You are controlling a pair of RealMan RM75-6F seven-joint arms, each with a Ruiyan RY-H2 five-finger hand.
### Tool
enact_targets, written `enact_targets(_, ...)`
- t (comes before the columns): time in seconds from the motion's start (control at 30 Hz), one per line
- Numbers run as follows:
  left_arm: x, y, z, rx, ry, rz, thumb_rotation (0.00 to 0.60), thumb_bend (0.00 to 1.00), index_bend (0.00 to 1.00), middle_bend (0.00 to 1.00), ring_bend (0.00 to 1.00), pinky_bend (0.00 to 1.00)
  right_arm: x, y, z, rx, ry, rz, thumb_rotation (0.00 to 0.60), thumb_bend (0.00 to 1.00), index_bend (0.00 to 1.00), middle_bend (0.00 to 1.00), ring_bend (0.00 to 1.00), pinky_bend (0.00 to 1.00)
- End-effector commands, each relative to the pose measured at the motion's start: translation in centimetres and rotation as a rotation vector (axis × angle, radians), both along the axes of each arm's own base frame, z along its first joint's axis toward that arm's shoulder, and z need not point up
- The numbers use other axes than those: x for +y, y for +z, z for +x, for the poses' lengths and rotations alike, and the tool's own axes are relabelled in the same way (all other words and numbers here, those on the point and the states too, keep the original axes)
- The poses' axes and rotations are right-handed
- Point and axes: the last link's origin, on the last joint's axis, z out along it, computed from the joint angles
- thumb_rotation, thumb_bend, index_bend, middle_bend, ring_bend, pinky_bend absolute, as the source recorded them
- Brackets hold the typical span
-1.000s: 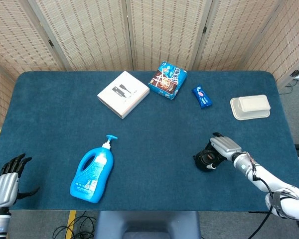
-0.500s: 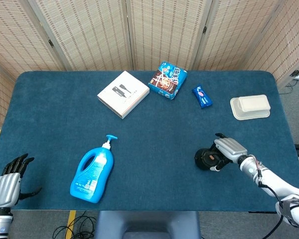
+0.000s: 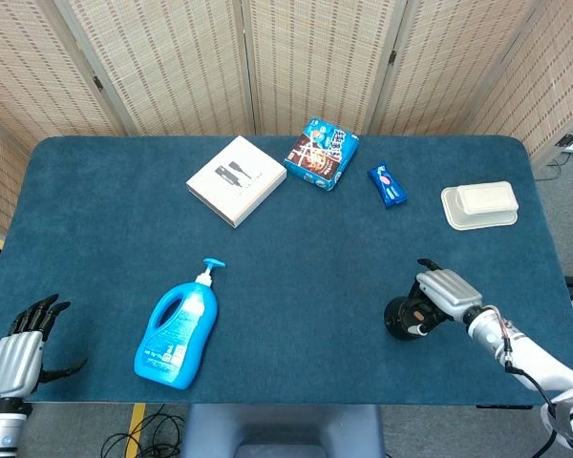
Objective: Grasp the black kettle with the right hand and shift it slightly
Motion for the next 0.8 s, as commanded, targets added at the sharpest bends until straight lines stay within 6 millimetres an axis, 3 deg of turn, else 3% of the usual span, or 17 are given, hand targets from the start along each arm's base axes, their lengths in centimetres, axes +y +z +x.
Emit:
enact_targets(0.03, 0.04, -0.06, 0.1, -0.007, -0.003, 0.001, 0.499, 0.15, 0.19, 0.1, 0.11, 0.15, 0.32, 0.16, -0.14, 0.018, 0.013, -0.02, 0.585, 0.0, 1.0, 0.94, 0.82, 0.0)
enact_targets(0.1, 0.04, -0.14, 0.13, -0.013, -0.005, -0.002, 0.428, 0.15, 0.19, 0.1, 0.11, 0.15, 0.51, 0.2, -0.13, 0.024, 0.019, -0.036, 0.564, 0.0, 1.0, 0.94, 0.82, 0.0)
enact_targets(0.2, 0.08, -0.2, 0.18, -0.022, -0.003, -0.005, 0.269, 0.15, 0.19, 0.1, 0.11, 0.15, 0.73, 0.33, -0.05, 0.035, 0.028, -0.061, 0.534, 0.0, 1.0, 0.94, 0.82, 0.0)
enact_targets(0.5, 0.06, -0.29, 0.19, -0.047, -0.002, -0.012, 0.0, 0.15, 0.19, 0.1, 0.11, 0.15, 1.01, 0.13, -0.06, 0.021, -0.023, -0.058, 0.491, 0.0, 1.0, 0.94, 0.82, 0.0)
enact_targets(0.8, 0.02, -0.3, 0.1, -0.044, -0.003, -0.019, 0.0, 0.15, 0.19, 0.1, 0.11, 0.15, 0.91, 0.01, -0.07, 0.018, -0.038, -0.076, 0.471, 0.0, 1.0, 0.97, 0.82, 0.0)
